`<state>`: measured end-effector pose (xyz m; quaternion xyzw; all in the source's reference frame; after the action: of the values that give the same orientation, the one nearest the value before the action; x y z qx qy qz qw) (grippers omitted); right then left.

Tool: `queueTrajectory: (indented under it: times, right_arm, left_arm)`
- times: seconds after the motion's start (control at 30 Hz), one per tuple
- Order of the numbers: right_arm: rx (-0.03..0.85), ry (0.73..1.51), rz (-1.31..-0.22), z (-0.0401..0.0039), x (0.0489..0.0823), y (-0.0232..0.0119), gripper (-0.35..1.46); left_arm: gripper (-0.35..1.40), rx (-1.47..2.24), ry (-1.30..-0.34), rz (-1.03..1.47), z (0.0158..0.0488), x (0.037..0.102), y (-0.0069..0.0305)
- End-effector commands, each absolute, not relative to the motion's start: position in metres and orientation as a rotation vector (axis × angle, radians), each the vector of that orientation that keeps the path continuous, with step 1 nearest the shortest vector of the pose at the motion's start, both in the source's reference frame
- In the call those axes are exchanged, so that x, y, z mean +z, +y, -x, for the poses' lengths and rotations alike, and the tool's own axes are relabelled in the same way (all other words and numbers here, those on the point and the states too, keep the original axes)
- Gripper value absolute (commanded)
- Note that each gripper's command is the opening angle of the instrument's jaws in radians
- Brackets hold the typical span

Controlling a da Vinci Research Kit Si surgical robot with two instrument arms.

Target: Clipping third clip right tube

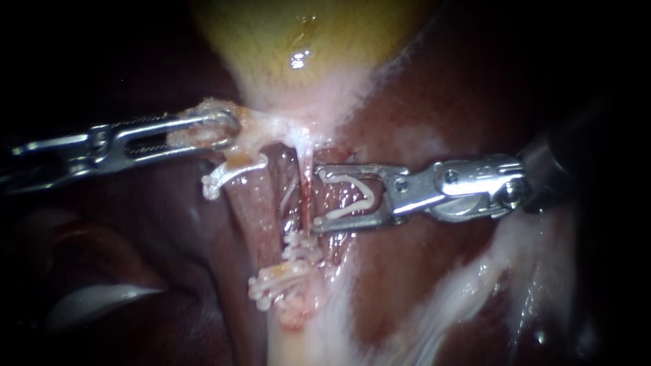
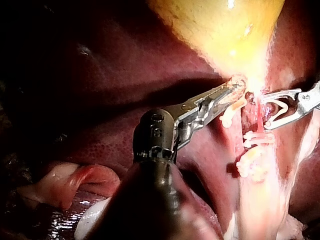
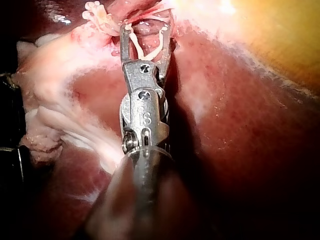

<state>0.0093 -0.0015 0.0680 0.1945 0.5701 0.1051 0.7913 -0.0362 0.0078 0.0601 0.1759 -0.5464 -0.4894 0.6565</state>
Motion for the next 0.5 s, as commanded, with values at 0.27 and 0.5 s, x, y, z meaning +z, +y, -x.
queueTrajectory:
  times: [0.27, 0.5]
  right_arm:
    - [0.231, 1.236, -0.424, -0.0082, 0.0669, -0.0011, 0.5]
    - [0.277, 1.249, -0.473, -0.0084, 0.0667, -0.0012, 0.5]
  left_arm:
    - [-0.35, -1.109, -1.238, -0.399, 0.0362, 0.0601, 0.0078]
    - [-0.35, -1.109, -1.238, -0.399, 0.0362, 0.0601, 0.0078]
